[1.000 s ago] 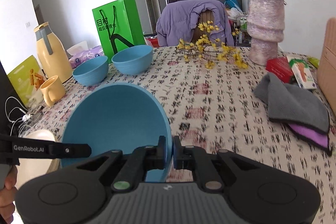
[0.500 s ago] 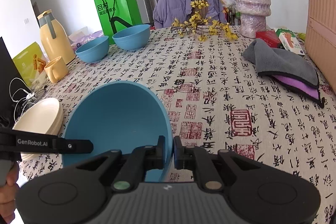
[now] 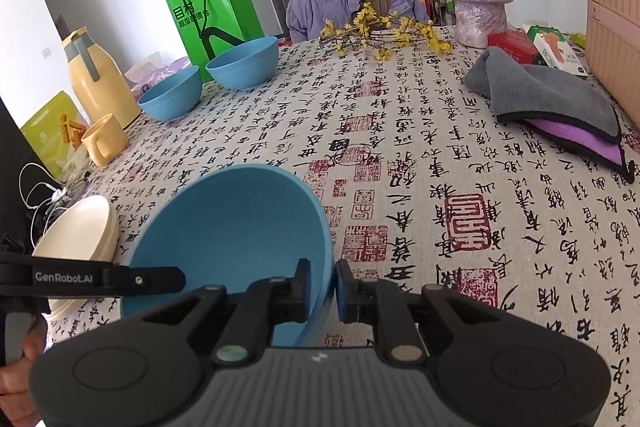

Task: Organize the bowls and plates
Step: 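Carry the held bowl with both grippers across the table toward the vase, then lower the bowl onto the tablecloth and open both grippers, then move both grippers to the light-blue bowl in front of the green bag, then close both grippers on the rim of that bowl, then carry the held bowl with both grippers over the placed blue bowl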

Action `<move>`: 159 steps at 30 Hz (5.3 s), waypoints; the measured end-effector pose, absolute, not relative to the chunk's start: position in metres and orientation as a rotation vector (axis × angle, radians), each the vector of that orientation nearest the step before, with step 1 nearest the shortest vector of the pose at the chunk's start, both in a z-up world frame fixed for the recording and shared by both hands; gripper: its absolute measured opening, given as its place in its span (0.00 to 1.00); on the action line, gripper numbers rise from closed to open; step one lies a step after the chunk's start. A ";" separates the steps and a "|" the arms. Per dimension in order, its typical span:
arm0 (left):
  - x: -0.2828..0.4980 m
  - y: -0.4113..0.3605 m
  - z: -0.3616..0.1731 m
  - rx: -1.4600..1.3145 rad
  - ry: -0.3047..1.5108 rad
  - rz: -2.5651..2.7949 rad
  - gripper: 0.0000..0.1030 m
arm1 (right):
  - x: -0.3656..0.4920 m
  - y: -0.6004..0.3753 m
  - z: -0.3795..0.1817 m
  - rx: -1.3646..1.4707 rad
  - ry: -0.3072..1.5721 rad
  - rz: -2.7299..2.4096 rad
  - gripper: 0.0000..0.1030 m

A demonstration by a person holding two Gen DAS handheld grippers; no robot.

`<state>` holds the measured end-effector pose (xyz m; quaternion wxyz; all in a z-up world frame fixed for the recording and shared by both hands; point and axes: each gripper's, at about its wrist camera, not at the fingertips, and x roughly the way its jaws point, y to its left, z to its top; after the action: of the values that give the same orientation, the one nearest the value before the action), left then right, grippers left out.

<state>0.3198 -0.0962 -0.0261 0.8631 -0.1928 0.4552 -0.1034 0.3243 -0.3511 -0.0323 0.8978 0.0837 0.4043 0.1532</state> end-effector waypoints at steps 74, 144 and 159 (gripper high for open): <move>0.626 0.209 0.046 -0.211 0.798 -0.093 0.93 | 0.639 -0.047 0.009 0.504 0.997 0.415 0.79; 0.184 0.023 0.043 -0.211 0.467 -0.007 0.07 | 0.203 -0.171 0.012 0.076 0.594 0.402 0.13; 0.280 -0.104 0.021 -0.211 0.654 -0.319 0.09 | 0.268 -0.327 0.022 0.159 0.731 0.204 0.13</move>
<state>0.2796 -0.1039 0.0206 0.9291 -0.1031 0.3191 -0.1557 0.2679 -0.3266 0.0222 0.9257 0.0776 0.3566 0.0994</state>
